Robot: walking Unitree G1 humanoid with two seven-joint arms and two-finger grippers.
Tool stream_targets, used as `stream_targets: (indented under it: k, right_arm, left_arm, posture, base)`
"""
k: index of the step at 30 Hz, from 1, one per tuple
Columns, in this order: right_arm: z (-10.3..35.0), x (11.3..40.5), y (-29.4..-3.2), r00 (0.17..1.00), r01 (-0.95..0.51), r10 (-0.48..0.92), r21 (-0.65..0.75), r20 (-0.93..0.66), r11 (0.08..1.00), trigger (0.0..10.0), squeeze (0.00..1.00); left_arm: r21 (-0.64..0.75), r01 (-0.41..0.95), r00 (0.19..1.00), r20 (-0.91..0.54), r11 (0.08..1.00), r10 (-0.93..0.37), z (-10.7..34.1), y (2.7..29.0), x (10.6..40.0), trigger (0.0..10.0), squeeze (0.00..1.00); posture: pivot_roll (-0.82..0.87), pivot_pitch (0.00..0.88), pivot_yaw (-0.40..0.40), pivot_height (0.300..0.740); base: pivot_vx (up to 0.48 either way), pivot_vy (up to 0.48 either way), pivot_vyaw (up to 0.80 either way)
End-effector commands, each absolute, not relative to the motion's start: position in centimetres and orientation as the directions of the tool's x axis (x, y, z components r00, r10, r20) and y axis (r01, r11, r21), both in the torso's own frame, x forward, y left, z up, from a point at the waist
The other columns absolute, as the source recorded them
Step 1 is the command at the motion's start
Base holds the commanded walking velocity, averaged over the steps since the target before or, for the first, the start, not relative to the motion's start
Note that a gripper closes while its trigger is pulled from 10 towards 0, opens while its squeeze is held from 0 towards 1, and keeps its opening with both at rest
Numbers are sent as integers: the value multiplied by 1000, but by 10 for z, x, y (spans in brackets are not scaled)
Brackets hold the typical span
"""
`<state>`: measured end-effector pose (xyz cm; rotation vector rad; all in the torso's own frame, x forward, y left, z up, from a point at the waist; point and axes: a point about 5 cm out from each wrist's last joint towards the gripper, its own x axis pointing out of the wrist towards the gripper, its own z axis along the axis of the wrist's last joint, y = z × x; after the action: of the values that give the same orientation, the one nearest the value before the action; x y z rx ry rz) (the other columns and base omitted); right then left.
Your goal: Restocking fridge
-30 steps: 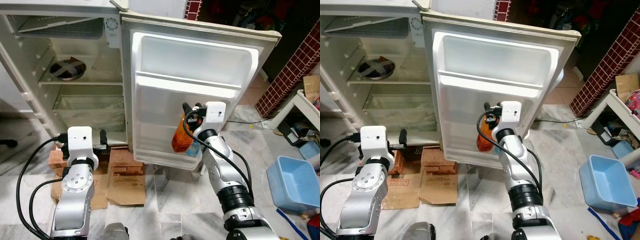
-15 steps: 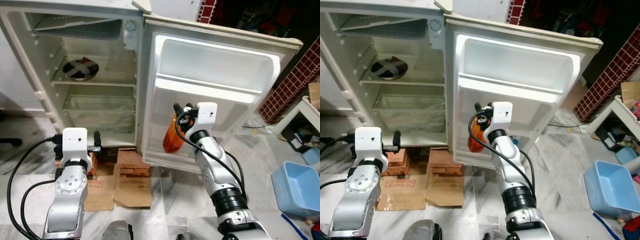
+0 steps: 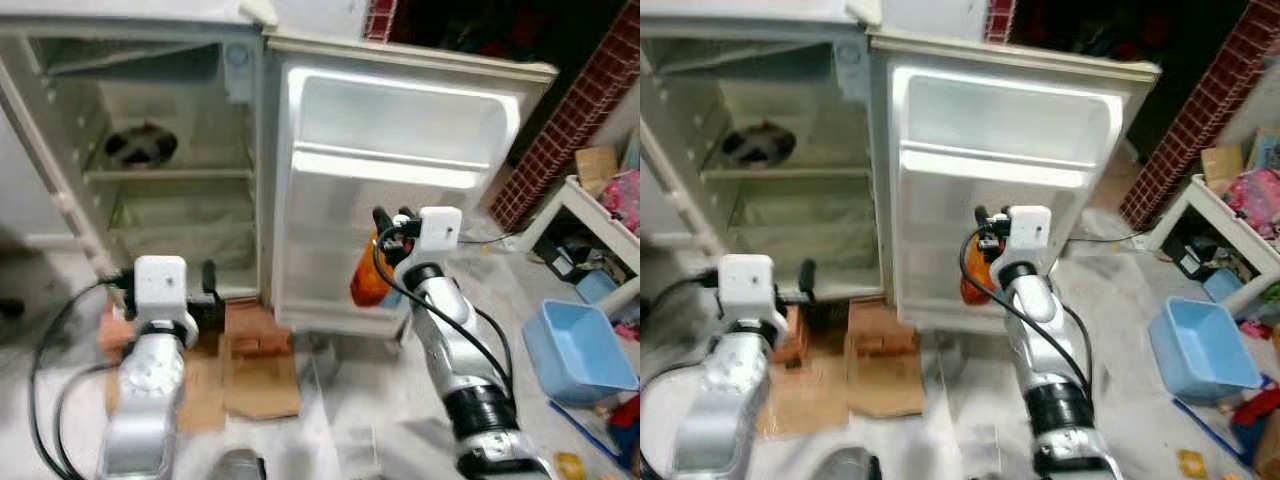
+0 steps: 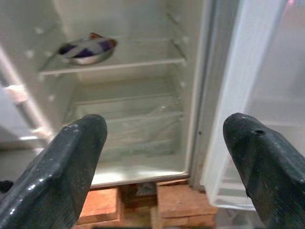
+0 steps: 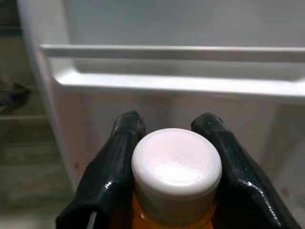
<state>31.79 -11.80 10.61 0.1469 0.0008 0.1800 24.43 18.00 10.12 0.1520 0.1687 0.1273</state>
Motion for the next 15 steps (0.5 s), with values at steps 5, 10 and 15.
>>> stream_targets:
  k: [5,10,15]
  right_arm:
    - [117,320,-122,985,-171,166,138,52,975,10000,0]
    - [116,319,-121,984,-179,175,139,45,974,10000,0]
    - [115,319,-120,983,-183,179,138,40,973,10000,0]
  left_arm:
    - [152,-112,982,-138,982,133,106,178,246,10000,0]
    - [147,-113,980,-146,983,135,105,177,246,10000,0]
    - [116,-139,974,-164,983,157,103,177,247,10000,0]
  posture:
    - [118,0,-93,740]
    - [118,0,-92,740]
    - [119,0,-92,740]
  base:
    - [414,0,0]
    - [408,0,0]
    - [221,299,0]
